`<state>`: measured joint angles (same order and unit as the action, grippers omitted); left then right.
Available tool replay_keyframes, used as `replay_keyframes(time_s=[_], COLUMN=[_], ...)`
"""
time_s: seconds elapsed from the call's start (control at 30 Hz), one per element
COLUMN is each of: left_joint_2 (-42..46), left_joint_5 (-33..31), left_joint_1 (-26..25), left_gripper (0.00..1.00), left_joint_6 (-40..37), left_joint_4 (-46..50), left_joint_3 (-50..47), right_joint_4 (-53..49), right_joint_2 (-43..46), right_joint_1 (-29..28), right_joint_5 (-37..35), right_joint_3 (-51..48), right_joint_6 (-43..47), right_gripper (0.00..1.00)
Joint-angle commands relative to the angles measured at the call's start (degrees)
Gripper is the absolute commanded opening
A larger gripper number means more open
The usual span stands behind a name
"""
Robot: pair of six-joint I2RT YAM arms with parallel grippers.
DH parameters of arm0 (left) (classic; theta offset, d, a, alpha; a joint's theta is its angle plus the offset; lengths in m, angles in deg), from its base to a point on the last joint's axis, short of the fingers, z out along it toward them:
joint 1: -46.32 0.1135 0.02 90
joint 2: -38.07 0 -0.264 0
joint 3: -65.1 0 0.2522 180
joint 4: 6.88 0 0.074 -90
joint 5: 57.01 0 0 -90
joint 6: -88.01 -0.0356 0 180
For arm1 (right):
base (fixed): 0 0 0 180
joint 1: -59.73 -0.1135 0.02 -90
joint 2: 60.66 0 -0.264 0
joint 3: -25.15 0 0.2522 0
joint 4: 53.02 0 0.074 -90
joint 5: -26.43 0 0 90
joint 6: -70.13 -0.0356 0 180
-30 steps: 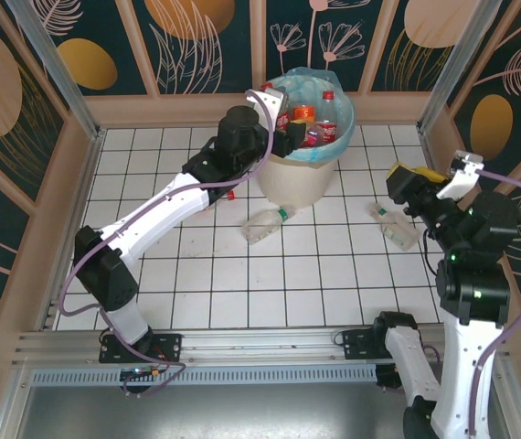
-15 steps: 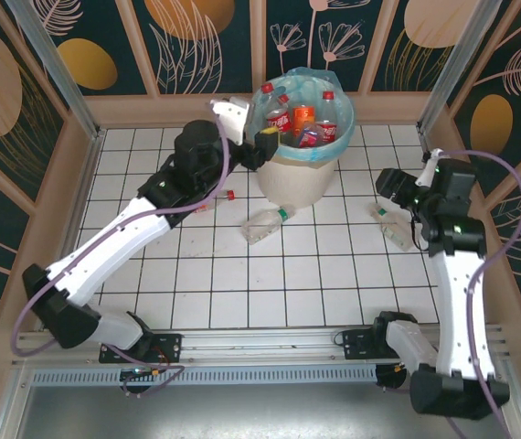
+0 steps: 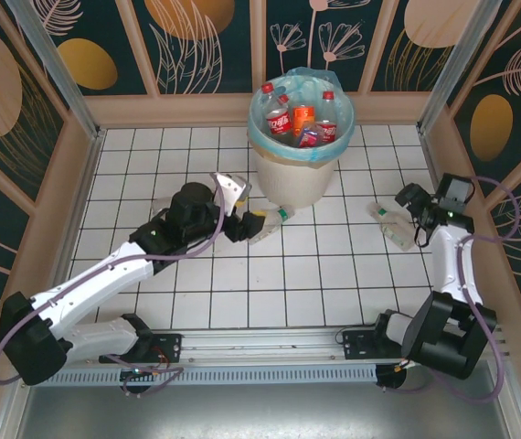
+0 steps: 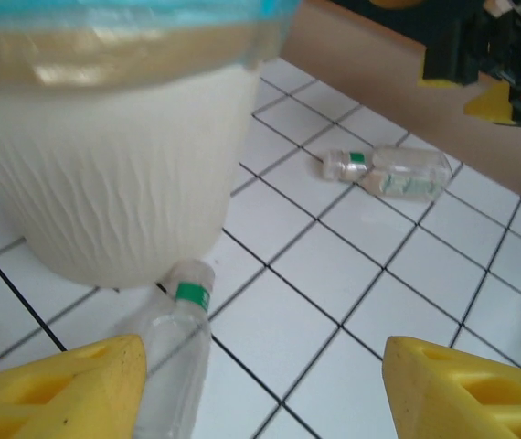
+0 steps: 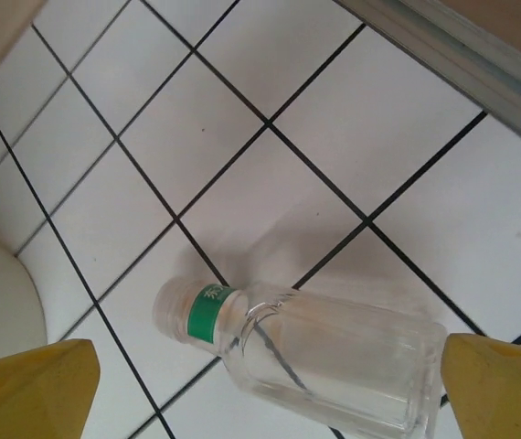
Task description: Put the plastic bottles in the bin
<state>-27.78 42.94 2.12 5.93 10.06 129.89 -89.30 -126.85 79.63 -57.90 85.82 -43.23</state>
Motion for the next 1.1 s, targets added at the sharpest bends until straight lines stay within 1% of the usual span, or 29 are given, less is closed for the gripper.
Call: replay_keyframes(time_s=[0.0, 0.07, 0.13, 0.27, 0.33, 0.4, 0.5, 0.57, 0.67, 0.77, 0.83, 0.9, 1.07], left_joint_2=[2.7, 3.3, 3.4, 1.5, -0.6, -3.5, -8.1, -10.4, -12.8, -15.3, -16.8, -18.2, -19.8], left_joint_5=[2.6, 4.1, 6.2, 8.8, 8.0, 6.2, 4.7, 4.6, 4.5, 4.2, 3.5, 2.7, 2.0], left_joint_1=[-0.4, -0.5, -0.7, -2.3, -5.2, -9.6, -14.6, -16.3, -18.0, -19.2, -20.0, -20.6, -21.0], left_gripper=[0.71, 0.72, 0.73, 0.75, 0.76, 0.78, 0.8, 0.8, 0.8, 0.81, 0.81, 0.81, 0.81], left_joint_6=[-3.9, -7.4, -11.5, -19.2, -23.8, -30.4, -36.0, -36.9, -37.4, -37.3, -37.6, -38.3, -38.5], left_joint_4=[-2.6, -3.0, -3.9, -6.3, -6.3, -5.2, -5.0, -6.8, -12.1, -16.2, -17.0, -17.1, -16.6], left_joint_3=[-2.2, -3.3, -4.5, -5.8, -5.0, -3.5, -0.3, 1.4, 2.6, 3.9, 4.4, 6.9, 9.2], right_joint_4=[9.7, 11.9, 11.3, 4.7, 1.7, 0.3, 0.9, 2.1, 3.7, 5.0, 5.2, 5.6, 6.5], right_joint_2=[6.5, 9.2, 9.8, 7.0, 5.7, 4.8, 3.8, 2.9, 0.8, -2.7, -5.5, -8.6, -15.3], right_joint_1=[0.7, 0.7, 0.7, 0.7, 0.7, 0.7, 0.7, 0.7, 0.7, 0.7, 0.7, 0.7, 0.7], right_joint_5=[0.8, -0.1, -2.2, -5.2, -6.8, -8.3, -7.0, -6.8, -6.8, -5.1, -4.5, -3.9, -2.7], right_joint_3=[-5.9, -8.5, -9.3, -7.7, -6.7, -6.0, -6.1, -6.6, -6.4, -5.7, -4.6, -3.3, 0.3], right_joint_6=[-13.2, -17.5, -22.7, -32.0, -34.8, -37.6, -41.4, -43.5, -45.2, -46.6, -47.6, -48.6, -51.2], right_gripper=[0.99, 0.99, 0.99, 0.99, 0.99, 0.99, 0.99, 0.99, 0.99, 0.99, 0.99, 0.99, 0.99])
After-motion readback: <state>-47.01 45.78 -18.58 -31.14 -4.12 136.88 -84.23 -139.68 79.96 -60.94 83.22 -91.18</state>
